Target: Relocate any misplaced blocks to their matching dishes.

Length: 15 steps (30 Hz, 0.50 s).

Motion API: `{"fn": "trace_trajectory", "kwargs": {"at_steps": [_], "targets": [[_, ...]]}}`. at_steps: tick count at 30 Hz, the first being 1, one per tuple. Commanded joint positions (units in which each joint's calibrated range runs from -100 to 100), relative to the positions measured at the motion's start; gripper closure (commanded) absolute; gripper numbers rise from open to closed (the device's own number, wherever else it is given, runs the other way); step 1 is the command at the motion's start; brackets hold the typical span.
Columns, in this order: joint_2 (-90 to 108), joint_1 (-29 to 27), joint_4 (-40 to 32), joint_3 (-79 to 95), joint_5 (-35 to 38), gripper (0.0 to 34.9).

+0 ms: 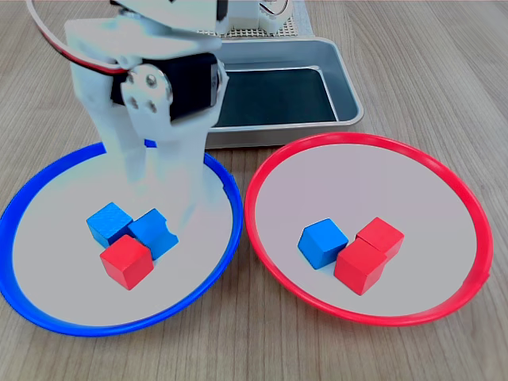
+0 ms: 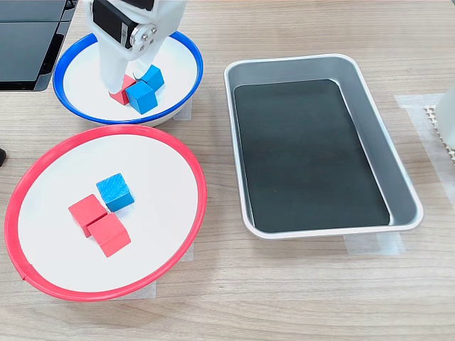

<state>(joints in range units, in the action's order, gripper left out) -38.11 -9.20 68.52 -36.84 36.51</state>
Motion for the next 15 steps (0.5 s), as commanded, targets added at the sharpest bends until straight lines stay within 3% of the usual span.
{"fn": "trace_trajectory", "kwargs": {"at_steps": [1,15], "targets": [[1.6,-0.4,-2.8,-2.2,0.8,23.9],[-2.5,-3.0,-6.2,-4.9,3.8,23.6]]}}
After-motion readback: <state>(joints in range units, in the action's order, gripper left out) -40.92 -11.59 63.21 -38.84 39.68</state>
